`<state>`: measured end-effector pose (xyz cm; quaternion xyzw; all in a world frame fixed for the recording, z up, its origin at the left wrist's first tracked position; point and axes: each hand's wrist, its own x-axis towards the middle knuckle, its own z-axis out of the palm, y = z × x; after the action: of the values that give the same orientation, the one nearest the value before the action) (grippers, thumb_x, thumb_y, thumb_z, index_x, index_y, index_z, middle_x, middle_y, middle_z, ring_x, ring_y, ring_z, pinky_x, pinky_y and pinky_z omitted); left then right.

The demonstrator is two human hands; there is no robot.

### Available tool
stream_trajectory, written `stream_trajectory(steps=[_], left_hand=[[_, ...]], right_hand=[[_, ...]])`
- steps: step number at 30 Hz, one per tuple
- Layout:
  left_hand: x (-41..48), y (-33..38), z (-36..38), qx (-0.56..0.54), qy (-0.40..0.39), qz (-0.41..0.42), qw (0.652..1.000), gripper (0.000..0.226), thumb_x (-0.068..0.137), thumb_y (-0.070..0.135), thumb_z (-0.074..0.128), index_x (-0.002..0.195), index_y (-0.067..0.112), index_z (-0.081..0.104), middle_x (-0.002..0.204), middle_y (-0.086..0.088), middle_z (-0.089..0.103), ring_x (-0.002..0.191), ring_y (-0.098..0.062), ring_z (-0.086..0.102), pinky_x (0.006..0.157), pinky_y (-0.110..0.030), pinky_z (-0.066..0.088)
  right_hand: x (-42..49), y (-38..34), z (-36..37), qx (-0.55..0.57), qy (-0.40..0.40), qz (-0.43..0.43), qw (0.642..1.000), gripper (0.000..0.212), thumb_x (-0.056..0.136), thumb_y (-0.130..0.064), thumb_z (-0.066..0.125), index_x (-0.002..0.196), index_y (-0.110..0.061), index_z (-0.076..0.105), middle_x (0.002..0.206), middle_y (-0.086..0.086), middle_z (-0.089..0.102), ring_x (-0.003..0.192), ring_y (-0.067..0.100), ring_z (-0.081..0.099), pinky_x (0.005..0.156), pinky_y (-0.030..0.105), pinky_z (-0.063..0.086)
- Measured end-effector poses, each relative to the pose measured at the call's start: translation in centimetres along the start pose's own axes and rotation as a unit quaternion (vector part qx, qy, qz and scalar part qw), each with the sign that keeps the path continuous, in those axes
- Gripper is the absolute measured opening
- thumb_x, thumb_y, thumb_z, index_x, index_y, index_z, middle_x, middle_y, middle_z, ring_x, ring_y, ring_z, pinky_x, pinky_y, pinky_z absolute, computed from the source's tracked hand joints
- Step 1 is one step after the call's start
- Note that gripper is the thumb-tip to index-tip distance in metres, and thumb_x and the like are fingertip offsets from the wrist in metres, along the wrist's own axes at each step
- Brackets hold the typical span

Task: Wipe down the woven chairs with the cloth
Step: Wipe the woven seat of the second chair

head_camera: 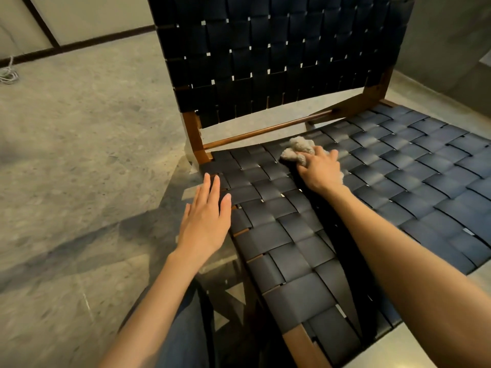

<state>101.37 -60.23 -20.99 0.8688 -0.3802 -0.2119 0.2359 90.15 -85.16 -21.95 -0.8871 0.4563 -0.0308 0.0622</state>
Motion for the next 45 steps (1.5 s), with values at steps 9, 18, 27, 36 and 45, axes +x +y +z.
stream_trajectory(steps=[9,18,27,36,45], left_hand=[[-2.9,-1.3,-1.1,-0.014,-0.03,0.046,0.998,0.058,0.1,0.047,0.022,0.151,0.027,0.004,0.158,0.013,-0.003,0.143,-0.008,-0.013,0.119,-0.04,0.003],[-4.5,-0.5,-0.2,0.031,-0.006,0.067,0.997,0.059,0.098,0.051,0.017,0.151,0.028,0.004,0.159,0.006,-0.005,0.144,-0.012,-0.011,0.113,-0.033,-0.002],[-5.4,1.6,0.9,0.075,0.007,0.103,0.992,0.064,0.092,0.06,0.014,0.15,0.034,0.011,0.16,0.001,-0.002,0.146,-0.017,-0.01,0.115,-0.036,-0.003],[-7.7,0.6,0.2,0.052,-0.016,0.132,0.99,0.072,0.086,0.066,0.005,0.15,0.033,0.002,0.158,0.012,-0.007,0.139,0.0,-0.016,0.115,-0.035,-0.005],[-9.7,0.8,0.5,0.027,-0.021,0.164,0.986,0.058,0.093,0.058,0.008,0.143,0.037,-0.01,0.156,0.015,-0.011,0.14,0.004,-0.017,0.116,-0.03,-0.01]], right_hand=[[-7.2,-12.8,-0.4,0.173,-0.044,-0.157,0.971,0.039,0.095,-0.033,0.043,0.131,-0.024,0.056,0.138,0.003,0.044,0.115,0.033,0.034,0.095,0.041,0.033],[-9.5,-6.1,-1.6,0.04,-0.01,-0.126,0.991,0.039,0.093,-0.037,0.047,0.129,-0.027,0.058,0.135,0.004,0.045,0.11,0.033,0.034,0.09,0.041,0.036],[-7.0,3.1,-3.6,0.018,0.033,0.093,0.995,0.048,0.091,-0.037,0.05,0.134,-0.015,0.049,0.138,0.016,0.036,0.118,0.042,0.032,0.097,0.049,0.032],[-14.1,-6.6,-3.2,0.088,-0.045,-0.09,0.991,0.048,0.094,-0.054,0.029,0.129,-0.035,0.056,0.142,0.008,0.039,0.117,0.035,0.029,0.092,0.047,0.034],[-18.0,-3.9,-4.7,0.024,0.015,-0.144,0.989,0.041,0.096,-0.05,0.032,0.132,-0.044,0.05,0.134,0.003,0.047,0.107,0.032,0.039,0.084,0.042,0.043]])
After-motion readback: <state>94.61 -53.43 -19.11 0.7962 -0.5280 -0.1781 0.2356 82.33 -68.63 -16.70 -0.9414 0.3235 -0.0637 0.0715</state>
